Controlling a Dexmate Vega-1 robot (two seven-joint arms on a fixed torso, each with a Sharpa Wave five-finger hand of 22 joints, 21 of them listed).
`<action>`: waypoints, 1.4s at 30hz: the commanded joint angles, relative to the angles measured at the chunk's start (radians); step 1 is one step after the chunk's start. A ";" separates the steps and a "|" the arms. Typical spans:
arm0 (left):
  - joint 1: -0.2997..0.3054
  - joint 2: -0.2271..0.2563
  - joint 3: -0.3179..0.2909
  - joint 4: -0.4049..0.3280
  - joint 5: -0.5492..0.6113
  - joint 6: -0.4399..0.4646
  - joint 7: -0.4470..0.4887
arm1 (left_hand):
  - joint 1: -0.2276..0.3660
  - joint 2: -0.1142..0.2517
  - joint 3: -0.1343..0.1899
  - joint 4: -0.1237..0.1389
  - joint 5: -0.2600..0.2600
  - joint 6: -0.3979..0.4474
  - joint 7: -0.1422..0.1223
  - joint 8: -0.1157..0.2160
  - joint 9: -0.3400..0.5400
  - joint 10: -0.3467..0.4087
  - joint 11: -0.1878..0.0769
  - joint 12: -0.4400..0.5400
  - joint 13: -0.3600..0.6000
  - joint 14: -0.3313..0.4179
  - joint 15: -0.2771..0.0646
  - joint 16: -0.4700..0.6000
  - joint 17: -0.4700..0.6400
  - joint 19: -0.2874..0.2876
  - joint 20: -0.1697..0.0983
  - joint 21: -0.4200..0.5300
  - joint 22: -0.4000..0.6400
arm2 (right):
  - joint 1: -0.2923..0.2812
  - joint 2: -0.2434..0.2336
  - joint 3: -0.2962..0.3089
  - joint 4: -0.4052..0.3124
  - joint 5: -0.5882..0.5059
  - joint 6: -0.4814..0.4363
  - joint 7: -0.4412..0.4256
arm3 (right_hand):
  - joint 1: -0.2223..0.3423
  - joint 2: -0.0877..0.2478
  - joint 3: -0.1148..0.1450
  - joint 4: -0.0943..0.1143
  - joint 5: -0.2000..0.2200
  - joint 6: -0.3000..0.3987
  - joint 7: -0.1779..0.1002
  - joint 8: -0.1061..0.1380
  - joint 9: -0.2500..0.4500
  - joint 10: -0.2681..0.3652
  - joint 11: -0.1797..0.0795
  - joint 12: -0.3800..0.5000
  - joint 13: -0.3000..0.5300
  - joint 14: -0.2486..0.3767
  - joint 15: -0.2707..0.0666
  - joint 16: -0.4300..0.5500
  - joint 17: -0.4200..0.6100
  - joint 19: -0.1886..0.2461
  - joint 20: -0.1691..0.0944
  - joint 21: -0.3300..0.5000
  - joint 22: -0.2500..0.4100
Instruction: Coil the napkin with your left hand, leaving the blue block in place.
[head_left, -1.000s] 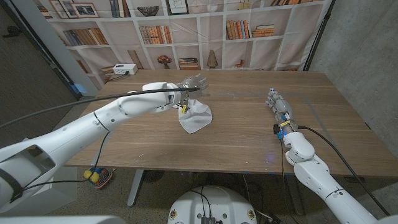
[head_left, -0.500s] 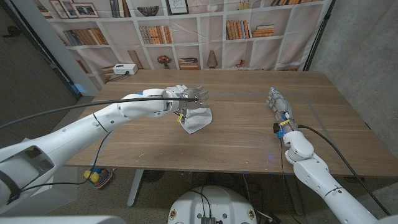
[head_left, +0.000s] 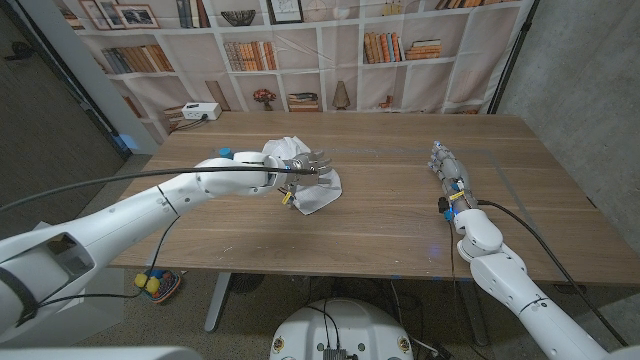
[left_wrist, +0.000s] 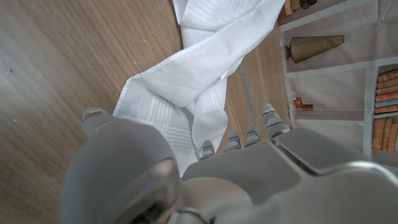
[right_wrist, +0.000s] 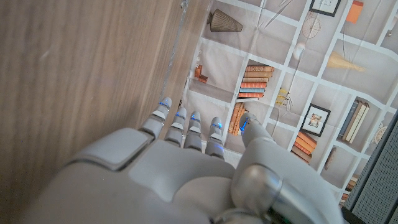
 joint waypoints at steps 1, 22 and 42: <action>-0.051 -0.056 0.043 0.121 -0.014 0.021 0.091 | -0.001 0.043 0.015 0.015 0.005 -0.228 -0.035 0.034 -0.001 -0.075 -0.049 0.028 0.002 -0.007 -0.033 0.017 0.003 0.048 0.002 0.008 0.003 | 0.003 0.002 0.002 -0.004 -0.009 -0.013 -0.022 | 0.006 -0.002 0.003 0.009 0.002 0.010 0.000 -0.003 0.002 0.008 0.000 0.003 0.005 0.005 0.001 0.007 0.004 0.008 -0.006 0.005 0.003; -0.091 -0.080 0.099 0.239 -0.085 0.065 0.213 | 0.091 0.347 0.543 0.096 0.081 0.601 -0.137 0.202 0.002 0.265 -0.222 0.111 -0.036 0.198 -0.176 0.032 0.001 0.193 -0.066 0.061 0.018 | 0.035 0.003 -0.003 0.019 -0.023 -0.035 -0.035 | 0.004 -0.005 0.003 0.013 0.001 0.011 0.000 -0.003 0.002 0.008 0.001 0.002 0.005 0.005 0.003 0.008 0.005 0.010 -0.004 0.005 0.003; -0.025 -0.125 -0.055 0.240 -0.499 0.091 0.021 | 0.121 0.317 0.656 0.046 -0.002 1.081 -0.095 0.366 0.031 0.473 -0.270 0.116 -0.052 0.337 -0.256 0.028 -0.008 0.275 -0.123 0.111 0.016 | 0.063 0.009 -0.012 0.046 -0.023 -0.031 -0.016 | 0.005 -0.007 0.003 0.014 0.001 0.010 0.001 -0.003 0.003 0.007 0.005 0.001 0.005 0.004 0.001 0.007 0.005 0.009 -0.005 0.004 0.003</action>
